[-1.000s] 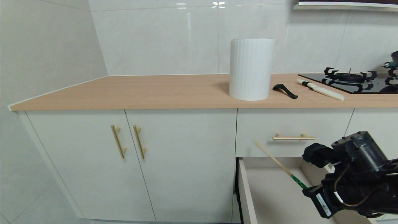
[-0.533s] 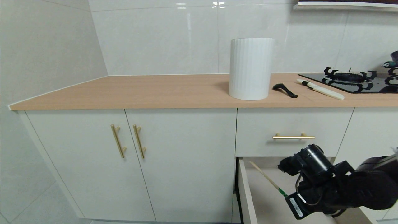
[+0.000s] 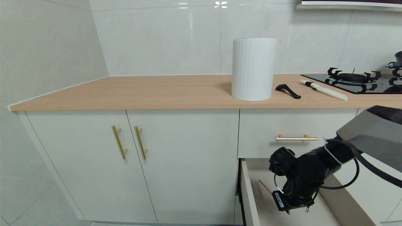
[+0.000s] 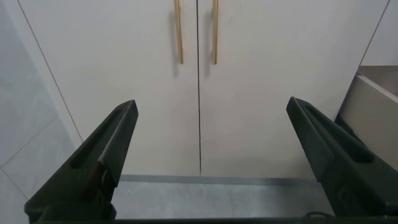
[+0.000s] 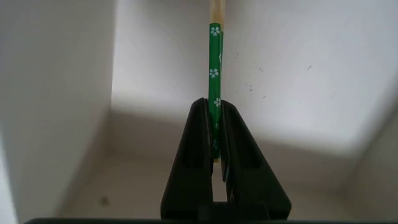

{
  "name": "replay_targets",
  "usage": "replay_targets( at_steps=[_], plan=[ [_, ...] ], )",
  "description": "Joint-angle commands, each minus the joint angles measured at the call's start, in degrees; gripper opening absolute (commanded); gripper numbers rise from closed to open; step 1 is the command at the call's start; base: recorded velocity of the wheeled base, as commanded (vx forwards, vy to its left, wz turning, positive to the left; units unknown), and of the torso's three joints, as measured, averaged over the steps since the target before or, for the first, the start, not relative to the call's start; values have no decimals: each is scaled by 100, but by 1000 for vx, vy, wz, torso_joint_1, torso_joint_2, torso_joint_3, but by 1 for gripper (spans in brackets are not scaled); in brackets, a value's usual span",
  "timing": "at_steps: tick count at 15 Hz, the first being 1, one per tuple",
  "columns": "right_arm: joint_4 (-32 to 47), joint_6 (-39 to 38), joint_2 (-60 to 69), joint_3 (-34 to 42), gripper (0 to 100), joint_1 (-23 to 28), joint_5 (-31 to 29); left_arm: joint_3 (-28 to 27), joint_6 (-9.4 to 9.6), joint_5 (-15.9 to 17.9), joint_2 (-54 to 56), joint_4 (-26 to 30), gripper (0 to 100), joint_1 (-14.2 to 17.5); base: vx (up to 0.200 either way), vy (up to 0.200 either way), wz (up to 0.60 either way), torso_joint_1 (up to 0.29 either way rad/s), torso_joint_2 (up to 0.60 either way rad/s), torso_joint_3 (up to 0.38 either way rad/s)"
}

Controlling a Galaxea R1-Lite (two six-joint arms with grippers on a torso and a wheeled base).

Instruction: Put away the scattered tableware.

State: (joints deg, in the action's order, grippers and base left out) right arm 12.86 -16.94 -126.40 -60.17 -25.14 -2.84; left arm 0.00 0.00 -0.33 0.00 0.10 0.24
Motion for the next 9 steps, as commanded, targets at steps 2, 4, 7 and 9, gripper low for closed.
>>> replay_targets(
  at_steps=[2,4,7,9],
  plan=[
    [120,-72,-359,-223,0,-79,-94,0,0,-2,0,-1,100,2,0,0,0,0,0,0],
    [120,-81,-411,-223,0,-79,-164,0,0,-2,0,-1,100,-7,0,0,0,0,0,0],
    [111,-98,-429,-232,0,-105,-208,0,0,-2,0,-1,100,2,0,0,0,0,0,0],
    [103,-107,-429,-232,0,-105,-208,0,0,-2,0,-1,100,2,0,0,0,0,0,0]
  ],
)
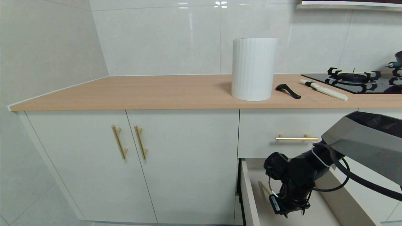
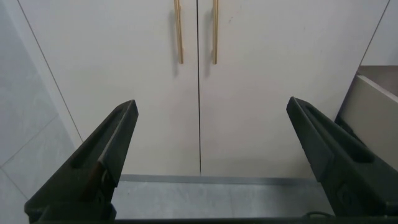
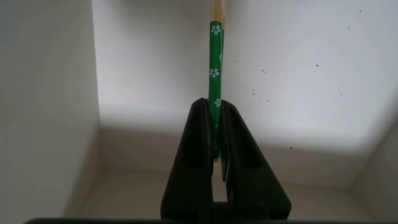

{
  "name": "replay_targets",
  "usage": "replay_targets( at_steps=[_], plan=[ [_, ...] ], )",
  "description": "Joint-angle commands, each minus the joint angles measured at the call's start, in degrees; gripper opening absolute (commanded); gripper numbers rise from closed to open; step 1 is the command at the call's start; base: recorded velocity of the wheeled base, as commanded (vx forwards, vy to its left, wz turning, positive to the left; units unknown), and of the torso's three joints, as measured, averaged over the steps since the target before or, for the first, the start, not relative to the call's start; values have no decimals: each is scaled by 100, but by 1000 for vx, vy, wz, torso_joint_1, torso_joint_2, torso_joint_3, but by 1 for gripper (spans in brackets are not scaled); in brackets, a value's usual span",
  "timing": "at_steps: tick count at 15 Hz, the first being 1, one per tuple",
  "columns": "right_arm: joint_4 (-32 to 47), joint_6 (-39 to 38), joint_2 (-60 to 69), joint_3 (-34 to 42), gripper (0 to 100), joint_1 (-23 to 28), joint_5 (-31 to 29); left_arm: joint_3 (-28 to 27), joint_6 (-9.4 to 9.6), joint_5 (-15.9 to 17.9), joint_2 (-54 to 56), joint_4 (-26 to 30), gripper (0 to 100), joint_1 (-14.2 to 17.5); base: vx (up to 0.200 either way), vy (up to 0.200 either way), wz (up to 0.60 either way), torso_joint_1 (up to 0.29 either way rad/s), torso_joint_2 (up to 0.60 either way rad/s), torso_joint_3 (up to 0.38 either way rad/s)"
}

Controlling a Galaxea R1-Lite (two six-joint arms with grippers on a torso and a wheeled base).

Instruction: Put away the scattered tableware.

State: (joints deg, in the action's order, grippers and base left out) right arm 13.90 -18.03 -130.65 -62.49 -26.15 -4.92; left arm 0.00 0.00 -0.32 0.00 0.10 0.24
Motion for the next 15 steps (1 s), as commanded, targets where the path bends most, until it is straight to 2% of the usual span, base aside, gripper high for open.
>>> replay_targets(
  at_steps=[1,2,3,15],
  plan=[
    [-1,1,-5,0,0,-4,0,0,0,-3,0,-1,100,2,0,0,0,0,0,0],
    [8,10,-5,9,0,-4,0,0,0,-3,0,-1,100,2,0,0,0,0,0,0],
    [8,10,-5,9,100,-4,0,0,0,-3,0,-1,100,2,0,0,0,0,0,0],
    [34,10,83,61,100,13,-8,0,0,-3,0,-1,100,2,0,0,0,0,0,0]
  ],
)
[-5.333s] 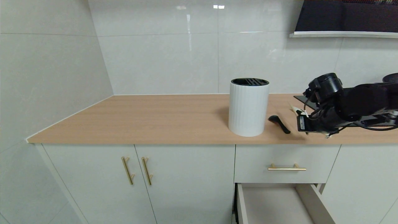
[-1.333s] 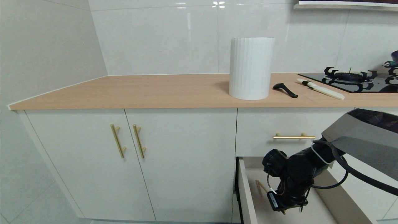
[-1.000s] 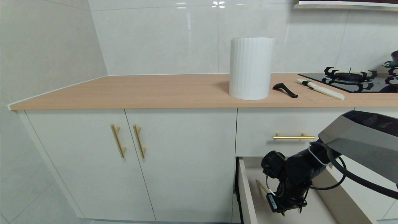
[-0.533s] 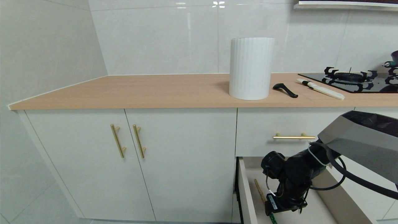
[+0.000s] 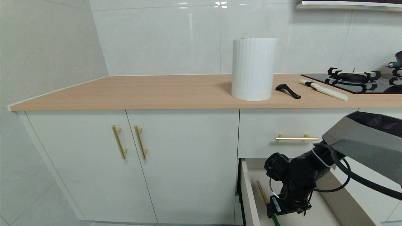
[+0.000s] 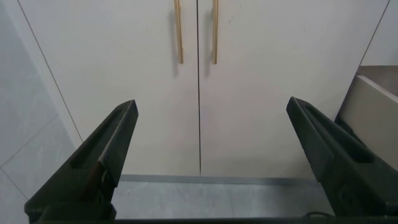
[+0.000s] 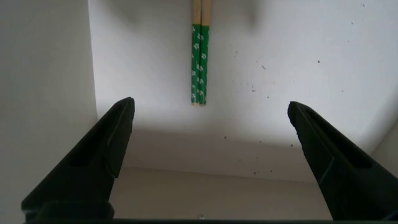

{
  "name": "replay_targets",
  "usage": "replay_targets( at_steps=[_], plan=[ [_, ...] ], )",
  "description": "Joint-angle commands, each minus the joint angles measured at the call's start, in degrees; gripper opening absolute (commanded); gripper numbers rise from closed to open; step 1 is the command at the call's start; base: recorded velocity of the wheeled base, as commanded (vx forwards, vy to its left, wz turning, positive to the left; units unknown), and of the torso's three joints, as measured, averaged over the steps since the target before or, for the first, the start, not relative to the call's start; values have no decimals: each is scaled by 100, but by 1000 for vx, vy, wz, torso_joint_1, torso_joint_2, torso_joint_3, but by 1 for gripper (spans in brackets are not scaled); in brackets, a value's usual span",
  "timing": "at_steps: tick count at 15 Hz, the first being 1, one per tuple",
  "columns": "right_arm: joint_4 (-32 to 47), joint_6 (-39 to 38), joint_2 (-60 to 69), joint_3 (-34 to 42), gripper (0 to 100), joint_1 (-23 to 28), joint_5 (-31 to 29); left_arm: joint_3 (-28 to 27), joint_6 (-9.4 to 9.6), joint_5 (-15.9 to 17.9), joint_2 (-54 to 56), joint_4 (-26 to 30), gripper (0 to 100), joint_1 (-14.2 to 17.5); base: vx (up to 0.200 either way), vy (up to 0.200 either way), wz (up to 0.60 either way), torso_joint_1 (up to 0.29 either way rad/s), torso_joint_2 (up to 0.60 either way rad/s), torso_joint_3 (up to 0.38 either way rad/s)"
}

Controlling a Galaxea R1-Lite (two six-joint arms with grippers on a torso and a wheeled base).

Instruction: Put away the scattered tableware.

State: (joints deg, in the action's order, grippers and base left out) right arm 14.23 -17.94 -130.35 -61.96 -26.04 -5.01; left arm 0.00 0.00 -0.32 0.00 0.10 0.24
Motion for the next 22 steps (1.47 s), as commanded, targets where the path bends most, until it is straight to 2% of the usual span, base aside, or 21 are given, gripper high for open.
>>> replay_targets(
  at_steps=[1,5,12,17,22],
  plan=[
    [1,1,353,123,100,38,-44,0,0,-3,0,-1,100,2,0,0,0,0,0,0],
    [1,10,1900,528,100,248,-44,0,0,-3,0,-1,100,2,0,0,0,0,0,0],
    [-8,133,4167,686,100,442,-53,0,0,-3,0,-1,100,2,0,0,0,0,0,0],
    [-43,283,4695,800,100,442,-44,0,0,-3,0,-1,100,2,0,0,0,-1,-10,-4],
    [-43,283,4747,826,100,407,-44,0,0,-3,0,-1,100,2,0,0,0,99,-326,-252]
  ],
)
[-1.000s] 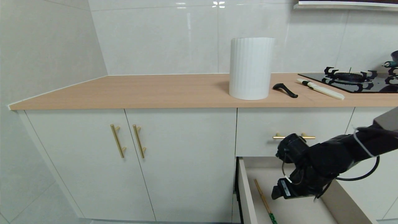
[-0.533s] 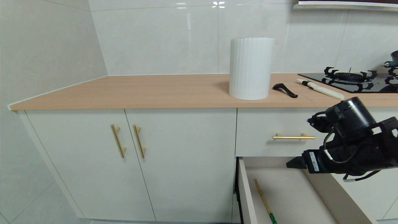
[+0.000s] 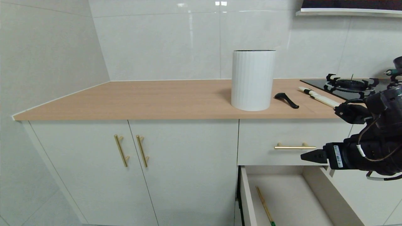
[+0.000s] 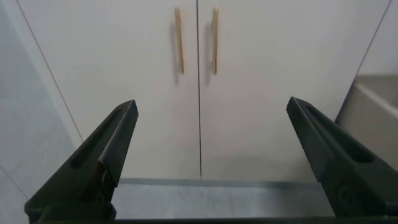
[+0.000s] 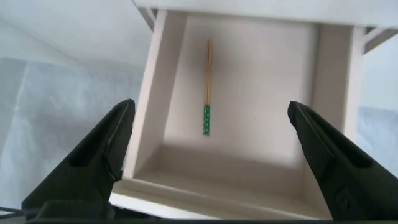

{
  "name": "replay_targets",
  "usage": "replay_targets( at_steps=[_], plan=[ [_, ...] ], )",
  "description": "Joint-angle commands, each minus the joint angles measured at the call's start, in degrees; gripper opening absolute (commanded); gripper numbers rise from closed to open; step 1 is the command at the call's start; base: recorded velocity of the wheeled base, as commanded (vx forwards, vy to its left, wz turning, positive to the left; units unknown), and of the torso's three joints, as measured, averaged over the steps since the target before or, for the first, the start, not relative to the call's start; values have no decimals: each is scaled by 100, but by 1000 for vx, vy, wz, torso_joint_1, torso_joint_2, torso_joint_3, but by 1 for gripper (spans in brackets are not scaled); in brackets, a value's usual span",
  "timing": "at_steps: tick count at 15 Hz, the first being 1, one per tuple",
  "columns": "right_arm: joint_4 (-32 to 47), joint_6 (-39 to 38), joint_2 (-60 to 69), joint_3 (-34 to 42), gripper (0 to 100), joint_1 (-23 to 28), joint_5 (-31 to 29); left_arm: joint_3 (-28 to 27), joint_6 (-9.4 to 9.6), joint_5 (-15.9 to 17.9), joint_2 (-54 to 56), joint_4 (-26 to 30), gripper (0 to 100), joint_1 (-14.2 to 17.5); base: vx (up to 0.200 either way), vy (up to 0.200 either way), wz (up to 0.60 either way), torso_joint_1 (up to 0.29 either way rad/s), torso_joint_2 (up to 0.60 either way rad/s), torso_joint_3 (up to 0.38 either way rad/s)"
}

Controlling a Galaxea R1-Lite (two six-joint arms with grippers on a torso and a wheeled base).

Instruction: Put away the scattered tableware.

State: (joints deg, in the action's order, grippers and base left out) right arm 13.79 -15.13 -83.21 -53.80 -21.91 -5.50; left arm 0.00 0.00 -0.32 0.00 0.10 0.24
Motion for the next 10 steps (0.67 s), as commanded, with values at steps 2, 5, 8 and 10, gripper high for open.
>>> replay_targets(
  at_steps=[2,5,8,10],
  plan=[
    [1,1,33,27,100,-7,5,0,0,-3,0,-1,100,2,0,0,0,166,-508,-290],
    [1,10,42,27,100,-7,5,0,0,-3,0,-1,100,2,0,0,0,181,-466,-287],
    [1,10,33,36,100,-24,5,0,0,-3,0,-1,100,2,0,0,0,186,-469,-284],
    [1,10,24,36,100,-24,14,0,0,-3,0,-1,100,2,0,0,0,200,-471,-271]
  ],
)
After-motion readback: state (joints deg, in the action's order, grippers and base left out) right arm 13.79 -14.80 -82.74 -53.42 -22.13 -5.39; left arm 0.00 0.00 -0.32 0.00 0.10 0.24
